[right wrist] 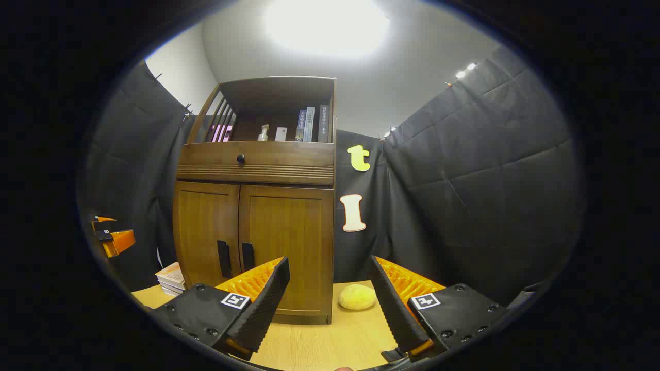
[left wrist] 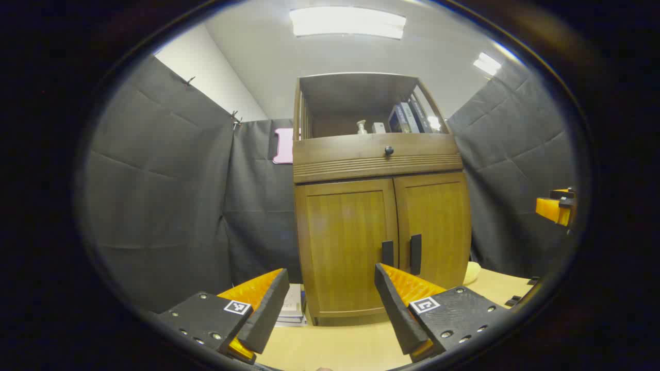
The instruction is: Open the right door of the double-door shoe cabinet with the right hand, and open the left door with the left hand.
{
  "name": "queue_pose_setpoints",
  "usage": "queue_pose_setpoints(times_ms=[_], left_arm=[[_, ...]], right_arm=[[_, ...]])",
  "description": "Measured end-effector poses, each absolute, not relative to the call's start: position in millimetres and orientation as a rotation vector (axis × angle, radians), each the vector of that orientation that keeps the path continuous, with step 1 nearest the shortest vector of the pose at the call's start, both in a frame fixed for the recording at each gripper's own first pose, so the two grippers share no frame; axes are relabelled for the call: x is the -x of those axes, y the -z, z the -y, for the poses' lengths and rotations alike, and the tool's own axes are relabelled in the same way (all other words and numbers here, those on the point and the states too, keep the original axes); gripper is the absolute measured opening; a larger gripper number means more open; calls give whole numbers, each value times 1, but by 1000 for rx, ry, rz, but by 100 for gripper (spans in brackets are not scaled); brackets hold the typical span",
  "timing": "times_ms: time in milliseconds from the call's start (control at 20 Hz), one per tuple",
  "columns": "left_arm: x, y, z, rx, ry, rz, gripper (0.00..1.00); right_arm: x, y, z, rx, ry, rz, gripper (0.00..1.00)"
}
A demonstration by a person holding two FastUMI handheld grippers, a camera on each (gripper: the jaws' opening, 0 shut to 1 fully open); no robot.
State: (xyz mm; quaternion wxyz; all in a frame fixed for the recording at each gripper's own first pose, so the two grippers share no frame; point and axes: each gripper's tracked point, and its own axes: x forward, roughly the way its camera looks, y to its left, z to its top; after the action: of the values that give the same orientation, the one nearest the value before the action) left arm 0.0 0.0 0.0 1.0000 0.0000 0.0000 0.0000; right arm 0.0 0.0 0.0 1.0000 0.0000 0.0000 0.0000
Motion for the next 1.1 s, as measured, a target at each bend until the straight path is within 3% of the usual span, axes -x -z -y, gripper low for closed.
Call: queue_pose_setpoints(times_ms=[1100], left_arm=[[5,-8,-15,-40,-32,34,96]], right_arm=[[-21,20,-18,-27,-30,-31,97]])
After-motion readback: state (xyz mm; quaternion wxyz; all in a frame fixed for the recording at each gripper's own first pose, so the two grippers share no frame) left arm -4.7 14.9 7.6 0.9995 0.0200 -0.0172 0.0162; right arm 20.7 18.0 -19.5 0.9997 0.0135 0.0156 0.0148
